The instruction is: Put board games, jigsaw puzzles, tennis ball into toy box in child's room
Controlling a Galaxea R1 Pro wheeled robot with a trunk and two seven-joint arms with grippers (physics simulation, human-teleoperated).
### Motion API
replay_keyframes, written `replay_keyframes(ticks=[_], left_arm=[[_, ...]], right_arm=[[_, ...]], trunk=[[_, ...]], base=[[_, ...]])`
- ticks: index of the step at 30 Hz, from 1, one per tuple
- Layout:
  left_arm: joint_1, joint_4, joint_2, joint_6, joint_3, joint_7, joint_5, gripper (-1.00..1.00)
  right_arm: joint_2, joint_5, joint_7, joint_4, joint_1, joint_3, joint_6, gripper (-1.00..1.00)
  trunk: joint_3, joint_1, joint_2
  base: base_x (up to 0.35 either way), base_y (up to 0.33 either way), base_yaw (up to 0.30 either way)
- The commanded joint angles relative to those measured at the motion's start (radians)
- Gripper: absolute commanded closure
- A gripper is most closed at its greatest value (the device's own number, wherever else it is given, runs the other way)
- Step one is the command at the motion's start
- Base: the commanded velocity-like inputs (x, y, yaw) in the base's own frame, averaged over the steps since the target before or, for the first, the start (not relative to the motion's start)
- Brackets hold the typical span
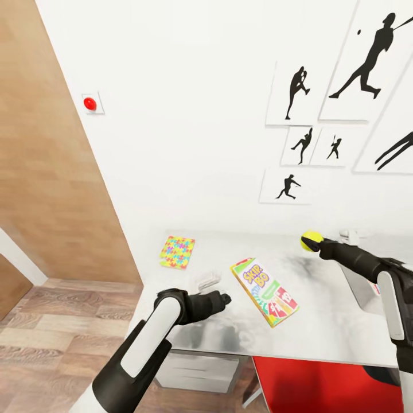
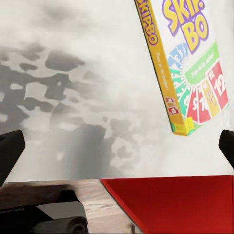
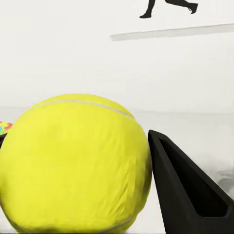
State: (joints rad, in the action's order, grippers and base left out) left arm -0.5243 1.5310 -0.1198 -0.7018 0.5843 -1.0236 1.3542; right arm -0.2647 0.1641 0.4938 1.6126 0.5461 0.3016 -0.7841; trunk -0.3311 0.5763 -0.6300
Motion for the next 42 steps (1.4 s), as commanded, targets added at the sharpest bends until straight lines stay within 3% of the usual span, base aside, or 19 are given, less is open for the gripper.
replay_keyframes(ticks=[1,3,4,6,15,33,42], left_arm=[[0.024,0.026,0.012,-0.004,-0.027,0.046,0.007,-1.0],[0.046,0.034,0.033,-0.003,-0.039,0.112,0.005,-1.0],[0.06,0.032,0.053,-0.002,-0.046,0.182,-0.001,-1.0],[0.071,0.03,0.071,0.0,-0.049,0.208,-0.002,-1.0],[0.086,0.02,0.075,0.042,-0.081,0.208,-0.009,-1.0],[0.095,0.02,0.095,0.044,-0.086,0.212,-0.006,-1.0],[0.095,0.019,0.097,0.045,-0.086,0.211,-0.007,-1.0]], right_arm=[[-0.001,0.009,-0.001,0.001,-0.032,-0.003,0.026,1.0],[-0.002,0.01,0.004,0.001,-0.042,-0.004,0.036,1.0],[-0.002,0.011,0.01,0.001,-0.046,-0.003,0.039,1.0],[-0.001,0.011,0.011,0.001,-0.042,-0.003,0.036,1.0],[-0.001,0.011,0.011,0.003,-0.036,-0.003,0.036,1.0],[-0.008,0.011,0.014,0.003,-0.037,-0.003,0.037,1.0],[-0.008,0.011,0.014,0.003,-0.038,-0.003,0.037,1.0]], trunk=[[0.002,-0.004,0.006],[0.008,-0.011,0.02],[0.011,-0.015,0.027],[0.019,-0.023,0.041],[0.061,-0.057,0.104],[0.147,-0.126,0.23],[0.161,-0.126,0.23]], base=[[0.0,0.0,0.0],[0.0,0.0,0.0],[0.0,0.0,0.0],[0.0,0.0,-0.037],[0.0,0.0,-0.035],[0.0,0.0,0.0],[0.0,0.0,0.0]])
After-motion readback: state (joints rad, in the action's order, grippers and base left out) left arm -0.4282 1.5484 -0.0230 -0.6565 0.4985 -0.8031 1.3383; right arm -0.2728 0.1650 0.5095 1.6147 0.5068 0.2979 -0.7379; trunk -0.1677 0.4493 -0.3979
